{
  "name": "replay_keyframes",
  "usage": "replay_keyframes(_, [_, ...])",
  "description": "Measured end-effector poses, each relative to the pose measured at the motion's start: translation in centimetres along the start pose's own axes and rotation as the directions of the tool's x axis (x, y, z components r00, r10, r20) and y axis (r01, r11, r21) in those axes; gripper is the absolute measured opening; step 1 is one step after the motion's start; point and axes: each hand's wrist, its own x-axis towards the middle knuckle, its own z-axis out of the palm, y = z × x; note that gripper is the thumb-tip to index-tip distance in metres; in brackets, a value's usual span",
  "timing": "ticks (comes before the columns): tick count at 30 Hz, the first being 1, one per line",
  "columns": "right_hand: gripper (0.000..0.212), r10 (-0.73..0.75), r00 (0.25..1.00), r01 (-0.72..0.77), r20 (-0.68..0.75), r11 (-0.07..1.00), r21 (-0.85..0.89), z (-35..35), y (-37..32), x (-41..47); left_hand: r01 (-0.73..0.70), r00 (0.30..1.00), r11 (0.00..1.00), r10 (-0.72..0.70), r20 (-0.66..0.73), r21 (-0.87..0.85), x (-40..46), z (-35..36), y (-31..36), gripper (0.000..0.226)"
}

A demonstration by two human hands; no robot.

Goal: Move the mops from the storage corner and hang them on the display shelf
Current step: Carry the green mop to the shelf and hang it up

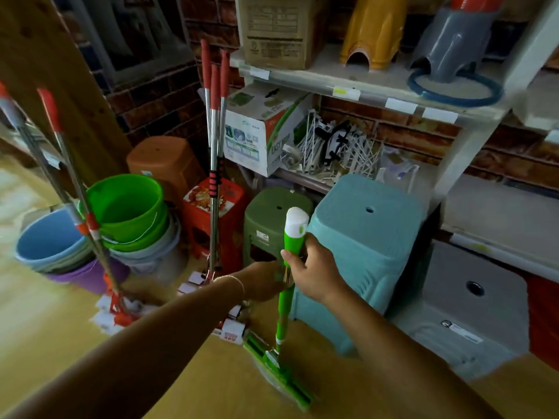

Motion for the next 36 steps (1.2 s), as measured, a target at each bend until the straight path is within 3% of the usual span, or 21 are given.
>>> replay_keyframes(2, [0.034,-0.100,0.995,0.100,-0.011,0.994,0.033,1.2,-1.2,-1.4,0.087,0.994,0.971,-0.068,0.089,-0.222,-1.5,0.5,0.6,0.026])
replay_keyframes(5, [0.033,-0.249,0.967,0.252,-0.048,0.965,0.066,2.3,-4.4,-2.5,0.103,0.993,0.930,-0.074,0.093,-0.354,-3.6,1.9,-0.5,0.020])
replay_keyframes(8, [0.022,-0.358,0.933,0.360,-0.034,0.928,0.097,2.9,-8.4,-2.3,0.091,0.978,0.812,-0.182,-0.101,-0.577,-6.9,1.0,-1.9,0.033])
replay_keyframes(10, [0.019,-0.414,0.910,0.413,-0.014,0.905,0.097,3.6,-11.4,-2.0,0.108,0.957,0.739,-0.259,-0.132,-0.665,-9.6,0.3,-3.4,0.028])
replay_keyframes(15, [0.029,-0.505,0.860,0.493,0.072,0.859,0.134,7.6,-18.4,-1.7,0.044,0.929,0.646,-0.308,-0.207,-0.762,-16.3,-0.5,-7.4,0.023])
replay_keyframes(20, [0.029,-0.575,0.802,0.552,0.162,0.817,0.165,14.8,-25.0,-3.2,0.046,0.898,0.570,-0.384,-0.216,-0.820,-24.8,0.6,-12.2,0.041])
replay_keyframes(23, [0.032,-0.601,0.769,0.569,0.217,0.799,0.196,19.9,-29.0,-4.8,0.077,0.875,0.556,-0.435,-0.210,-0.828,-30.5,1.6,-15.2,0.018])
replay_keyframes(27, [0.020,-0.652,0.711,0.601,0.262,0.757,0.256,26.4,-34.7,-7.3,0.099,0.817,0.555,-0.519,-0.251,-0.826,-38.5,2.8,-19.0,0.014])
replay_keyframes(32, [0.011,-0.728,0.624,0.634,0.284,0.684,0.361,34.4,-41.7,-10.3,0.164,0.698,0.515,-0.663,-0.270,-0.841,-48.5,4.1,-23.1,0.032])
replay_keyframes(34, [0.012,-0.746,0.590,0.629,0.308,0.664,0.404,37.2,-44.4,-11.4,0.219,0.633,0.526,-0.718,-0.291,-0.822,-52.2,4.6,-24.7,0.036])
replay_keyframes(36, [0.012,-0.759,0.560,0.608,0.331,0.648,0.459,40.1,-47.2,-12.1,0.259,0.553,0.512,-0.774,-0.309,-0.819,-55.7,4.7,-26.2,0.053])
